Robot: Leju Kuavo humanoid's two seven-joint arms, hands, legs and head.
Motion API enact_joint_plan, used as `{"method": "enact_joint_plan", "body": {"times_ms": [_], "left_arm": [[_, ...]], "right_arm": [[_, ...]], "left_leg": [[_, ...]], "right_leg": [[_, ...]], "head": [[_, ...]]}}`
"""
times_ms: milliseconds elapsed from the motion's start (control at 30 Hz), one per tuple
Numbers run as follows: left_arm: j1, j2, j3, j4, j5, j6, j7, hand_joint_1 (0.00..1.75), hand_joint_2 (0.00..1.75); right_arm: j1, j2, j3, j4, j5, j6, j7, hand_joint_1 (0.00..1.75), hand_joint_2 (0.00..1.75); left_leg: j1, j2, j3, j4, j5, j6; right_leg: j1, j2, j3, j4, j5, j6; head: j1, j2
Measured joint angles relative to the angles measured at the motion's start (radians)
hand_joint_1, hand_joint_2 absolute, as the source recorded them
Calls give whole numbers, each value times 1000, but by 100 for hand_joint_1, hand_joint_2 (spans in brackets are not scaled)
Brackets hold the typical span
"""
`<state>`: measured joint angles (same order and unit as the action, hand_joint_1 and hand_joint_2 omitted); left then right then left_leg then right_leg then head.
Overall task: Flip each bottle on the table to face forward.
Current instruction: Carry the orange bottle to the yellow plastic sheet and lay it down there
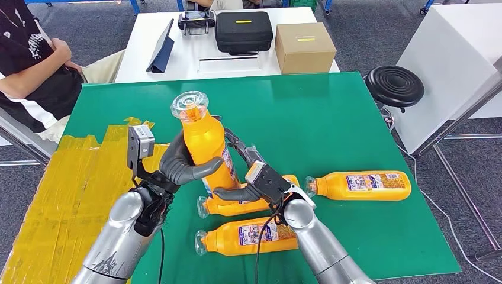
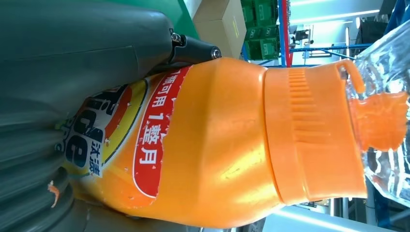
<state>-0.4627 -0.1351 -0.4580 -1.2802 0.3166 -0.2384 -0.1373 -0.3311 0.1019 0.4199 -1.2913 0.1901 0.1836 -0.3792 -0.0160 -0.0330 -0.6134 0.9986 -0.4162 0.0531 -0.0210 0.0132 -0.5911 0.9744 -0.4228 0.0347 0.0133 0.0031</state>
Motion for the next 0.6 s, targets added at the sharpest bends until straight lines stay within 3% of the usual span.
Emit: {"method": "enact_joint_plan", "body": {"times_ms": [300, 467, 600], "left_arm": [[6, 5, 4, 0, -5, 10, -5, 175, 175], [12, 16, 44, 0, -64, 85, -34, 175, 175], [13, 43, 122, -1, -188, 159, -72, 175, 175]], "right_arm": [[2, -4, -3, -20, -2, -9, 0, 0, 175], [29, -22, -29, -92, 5, -62, 10, 0, 175], [75, -54, -70, -209, 55, -114, 61, 0, 175]], "left_leg": [[0, 0, 0, 0, 0, 0], [0, 0, 0, 0, 0, 0], [0, 0, 0, 0, 0, 0]], "right_leg": [[0, 0, 0, 0, 0, 0], [0, 0, 0, 0, 0, 0], [0, 0, 0, 0, 0, 0]], "head": [[0, 0], [0, 0], [0, 0]]}}
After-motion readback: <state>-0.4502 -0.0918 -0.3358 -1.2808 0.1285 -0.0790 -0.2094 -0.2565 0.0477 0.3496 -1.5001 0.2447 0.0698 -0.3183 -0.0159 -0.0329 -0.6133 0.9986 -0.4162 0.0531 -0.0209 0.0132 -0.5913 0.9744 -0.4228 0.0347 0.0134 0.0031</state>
